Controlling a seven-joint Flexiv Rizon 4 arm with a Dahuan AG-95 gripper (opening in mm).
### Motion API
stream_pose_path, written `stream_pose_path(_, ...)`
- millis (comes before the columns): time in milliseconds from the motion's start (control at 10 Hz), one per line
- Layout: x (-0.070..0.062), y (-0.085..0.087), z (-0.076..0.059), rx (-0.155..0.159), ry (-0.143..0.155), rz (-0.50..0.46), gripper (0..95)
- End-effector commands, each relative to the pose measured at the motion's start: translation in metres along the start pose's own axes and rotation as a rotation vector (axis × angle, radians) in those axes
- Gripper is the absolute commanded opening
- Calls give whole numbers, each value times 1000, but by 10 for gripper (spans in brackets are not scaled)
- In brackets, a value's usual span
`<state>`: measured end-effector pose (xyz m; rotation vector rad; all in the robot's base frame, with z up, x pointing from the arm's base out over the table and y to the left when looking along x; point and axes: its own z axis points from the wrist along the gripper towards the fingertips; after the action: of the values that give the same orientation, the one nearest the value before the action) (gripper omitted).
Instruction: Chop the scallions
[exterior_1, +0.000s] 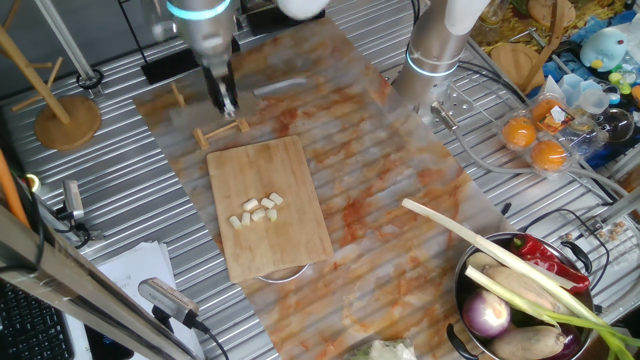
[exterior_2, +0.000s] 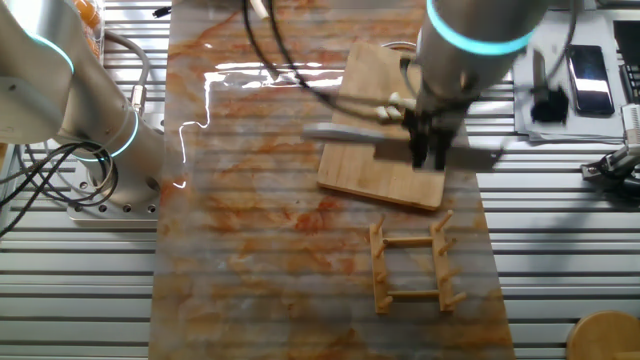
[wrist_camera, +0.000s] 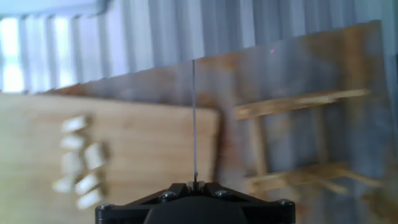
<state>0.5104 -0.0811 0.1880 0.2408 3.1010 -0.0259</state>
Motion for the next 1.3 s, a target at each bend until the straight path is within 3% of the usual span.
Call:
stream_pose_path(100, -31, -60, 0, 3, 59, -238, 0)
stream_pose_path(300, -52, -84, 5, 5, 66, -318, 0)
stream_pose_path(600, -73, -76, 16, -4, 82, -360, 0)
stream_pose_path(800, -73, -72, 16, -6, 112, -375, 0)
stream_pose_path(1000, -71, -68, 18, -22, 117, -348, 0)
stream_pose_path(1300, -57, -57, 30, -1, 117, -274, 0)
